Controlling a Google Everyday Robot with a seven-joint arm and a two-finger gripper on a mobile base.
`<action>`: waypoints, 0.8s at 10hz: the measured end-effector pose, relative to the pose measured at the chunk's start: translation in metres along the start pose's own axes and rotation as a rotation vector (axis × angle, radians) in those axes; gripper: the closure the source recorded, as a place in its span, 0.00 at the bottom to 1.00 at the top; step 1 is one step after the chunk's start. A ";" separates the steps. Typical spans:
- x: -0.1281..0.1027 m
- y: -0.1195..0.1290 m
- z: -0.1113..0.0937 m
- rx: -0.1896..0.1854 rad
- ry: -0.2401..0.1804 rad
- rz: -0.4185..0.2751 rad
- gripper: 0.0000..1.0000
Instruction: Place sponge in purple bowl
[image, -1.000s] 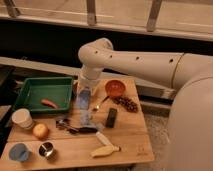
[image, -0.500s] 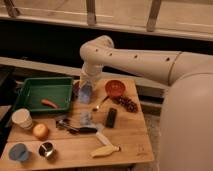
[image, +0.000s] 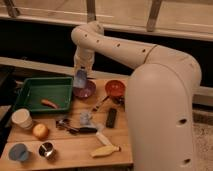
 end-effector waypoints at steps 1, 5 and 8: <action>-0.011 0.003 0.001 -0.017 -0.018 0.013 1.00; -0.012 0.001 0.001 -0.014 -0.019 0.021 1.00; -0.009 -0.025 0.008 -0.053 -0.042 0.122 1.00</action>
